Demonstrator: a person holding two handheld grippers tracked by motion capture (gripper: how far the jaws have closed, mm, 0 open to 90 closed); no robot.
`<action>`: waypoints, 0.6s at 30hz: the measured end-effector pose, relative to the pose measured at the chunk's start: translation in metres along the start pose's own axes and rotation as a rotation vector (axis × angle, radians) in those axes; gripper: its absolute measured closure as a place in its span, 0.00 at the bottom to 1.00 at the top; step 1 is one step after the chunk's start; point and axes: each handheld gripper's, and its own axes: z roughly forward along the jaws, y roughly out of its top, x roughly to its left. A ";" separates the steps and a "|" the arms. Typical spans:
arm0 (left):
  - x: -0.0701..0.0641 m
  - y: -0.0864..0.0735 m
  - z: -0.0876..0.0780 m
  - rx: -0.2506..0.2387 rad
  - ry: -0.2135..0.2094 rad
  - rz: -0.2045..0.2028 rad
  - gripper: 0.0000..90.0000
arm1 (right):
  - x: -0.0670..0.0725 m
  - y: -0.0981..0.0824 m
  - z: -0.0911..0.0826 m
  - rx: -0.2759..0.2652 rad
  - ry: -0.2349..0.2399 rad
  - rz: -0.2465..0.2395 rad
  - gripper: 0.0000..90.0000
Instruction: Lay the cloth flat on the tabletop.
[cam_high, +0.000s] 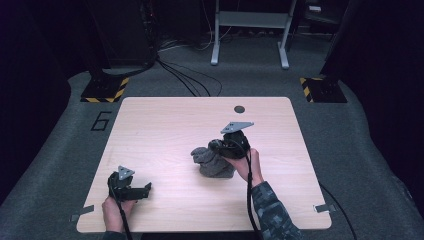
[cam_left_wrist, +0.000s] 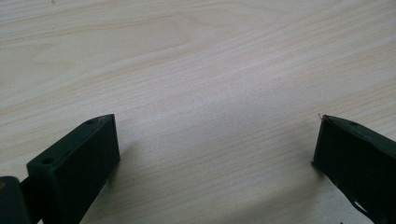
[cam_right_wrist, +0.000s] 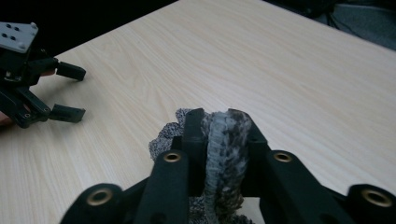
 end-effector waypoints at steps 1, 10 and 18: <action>0.000 0.000 0.000 -0.006 0.003 -0.002 0.00 | -0.002 -0.001 0.002 0.007 0.015 0.013 0.80; 0.000 0.000 0.000 0.005 -0.002 0.002 0.00 | -0.007 -0.003 -0.005 -0.010 0.002 0.040 0.41; -0.009 0.015 -0.005 -0.041 -0.032 0.016 0.00 | -0.020 -0.024 -0.027 0.016 -0.063 0.051 0.36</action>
